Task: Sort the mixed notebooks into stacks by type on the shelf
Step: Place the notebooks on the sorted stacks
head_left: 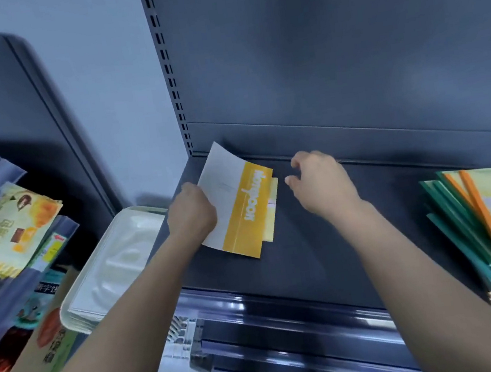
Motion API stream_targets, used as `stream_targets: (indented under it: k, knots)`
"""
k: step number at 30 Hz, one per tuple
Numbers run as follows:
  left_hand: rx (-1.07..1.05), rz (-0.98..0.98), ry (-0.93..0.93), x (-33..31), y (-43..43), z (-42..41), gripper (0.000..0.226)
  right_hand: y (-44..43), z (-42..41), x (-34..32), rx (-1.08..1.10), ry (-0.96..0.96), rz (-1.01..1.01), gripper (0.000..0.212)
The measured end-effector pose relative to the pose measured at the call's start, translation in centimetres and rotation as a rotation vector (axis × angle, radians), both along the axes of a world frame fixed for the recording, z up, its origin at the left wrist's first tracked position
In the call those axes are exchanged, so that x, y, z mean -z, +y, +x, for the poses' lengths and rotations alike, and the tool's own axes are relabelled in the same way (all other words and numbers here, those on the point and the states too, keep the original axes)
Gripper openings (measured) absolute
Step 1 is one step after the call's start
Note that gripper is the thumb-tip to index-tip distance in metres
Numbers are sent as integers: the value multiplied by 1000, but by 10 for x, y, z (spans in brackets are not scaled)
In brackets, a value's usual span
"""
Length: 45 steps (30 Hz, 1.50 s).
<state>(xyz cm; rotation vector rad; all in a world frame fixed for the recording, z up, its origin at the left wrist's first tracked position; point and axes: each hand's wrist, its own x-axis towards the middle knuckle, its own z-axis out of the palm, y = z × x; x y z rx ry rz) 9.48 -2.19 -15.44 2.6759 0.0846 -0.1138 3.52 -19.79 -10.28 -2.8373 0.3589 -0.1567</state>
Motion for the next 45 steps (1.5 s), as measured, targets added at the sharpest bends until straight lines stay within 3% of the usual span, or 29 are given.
stream_targets:
  k: [4,6,12,17,20,23,29,34,38,45]
  knots:
    - [-84,-24,-84,-7,32,5,15,21,14,24,58,101,68,16]
    - [-132,-138,-97,-12,46,3,18,32,21,35,100,154,124,19]
    - [-146,-249,-105,-21,81,-3,12,67,47,60,366,266,184,78]
    - [-107,-264,-144,-25,97,-3,16,79,66,58,528,324,319,104]
    - [-93,-293,-129,-26,101,-1,15,75,69,61,568,339,384,92]
    - [-65,-334,-119,-27,101,-1,12,71,68,66,593,293,414,64]
    - [-10,-466,-125,-37,84,2,10,59,54,59,567,-50,682,38]
    - [73,-569,-174,-44,47,-2,10,37,19,19,450,-305,613,22]
    - [140,-665,-200,-55,10,-21,11,14,-17,-10,462,-442,487,21]
    - [255,-756,-219,-73,-57,-67,6,-42,-90,-43,487,-633,407,44]
